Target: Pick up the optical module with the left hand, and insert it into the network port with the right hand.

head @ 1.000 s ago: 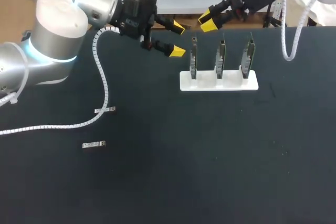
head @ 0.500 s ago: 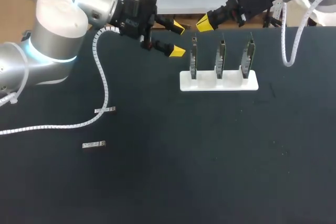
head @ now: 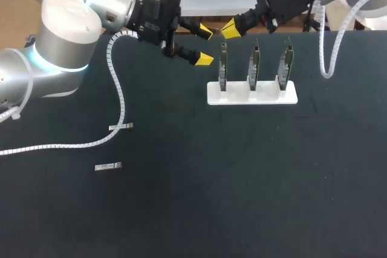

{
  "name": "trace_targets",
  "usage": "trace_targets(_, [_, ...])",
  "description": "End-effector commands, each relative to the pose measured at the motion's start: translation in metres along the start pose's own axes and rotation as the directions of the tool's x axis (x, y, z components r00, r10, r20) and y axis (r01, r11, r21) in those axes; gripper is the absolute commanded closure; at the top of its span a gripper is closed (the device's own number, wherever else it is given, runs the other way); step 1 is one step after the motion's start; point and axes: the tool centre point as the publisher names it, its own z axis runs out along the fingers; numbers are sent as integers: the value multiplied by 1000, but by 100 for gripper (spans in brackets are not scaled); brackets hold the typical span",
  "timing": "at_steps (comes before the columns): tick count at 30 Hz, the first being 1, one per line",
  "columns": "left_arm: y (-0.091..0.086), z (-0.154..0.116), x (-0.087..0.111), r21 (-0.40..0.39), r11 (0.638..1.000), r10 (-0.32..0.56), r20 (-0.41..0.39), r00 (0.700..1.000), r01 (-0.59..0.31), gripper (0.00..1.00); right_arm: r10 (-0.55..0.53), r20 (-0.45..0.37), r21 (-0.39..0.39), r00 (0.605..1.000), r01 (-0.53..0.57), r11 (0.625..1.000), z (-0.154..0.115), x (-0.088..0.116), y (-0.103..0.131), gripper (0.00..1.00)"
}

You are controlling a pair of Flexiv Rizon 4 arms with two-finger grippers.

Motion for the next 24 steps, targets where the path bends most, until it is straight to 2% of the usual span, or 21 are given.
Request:
trace_targets(1, [1, 0, 0, 1, 1000, 1, 0, 1000, -1, 0, 1, 2, -9, 1000, -1, 1000, 4, 2, -5, 100])
trace_targets(24, [1, 0, 0, 1, 1000, 1, 0, 1000, -1, 0, 6, -29, -20, 1000, -6, 1000, 16, 13, -10, 100])
